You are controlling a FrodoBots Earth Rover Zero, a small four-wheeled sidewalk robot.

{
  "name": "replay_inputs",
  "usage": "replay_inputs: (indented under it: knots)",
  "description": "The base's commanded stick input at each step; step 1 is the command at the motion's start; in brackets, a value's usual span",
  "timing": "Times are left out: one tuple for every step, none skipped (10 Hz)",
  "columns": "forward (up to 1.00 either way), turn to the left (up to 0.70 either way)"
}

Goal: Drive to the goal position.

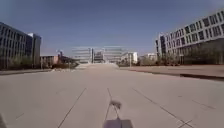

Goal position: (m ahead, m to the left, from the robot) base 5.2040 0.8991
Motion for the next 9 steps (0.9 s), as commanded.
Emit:
replay_inputs:
  knots:
    - [0.70,0.00]
    - [0.70,0.00]
    - [0.70,0.00]
    - [0.70,0.00]
    - [0.70,0.00]
    - [0.70,0.00]
    - [0.70,0.00]
    - [0.70,0.00]
    - [0.70,0.00]
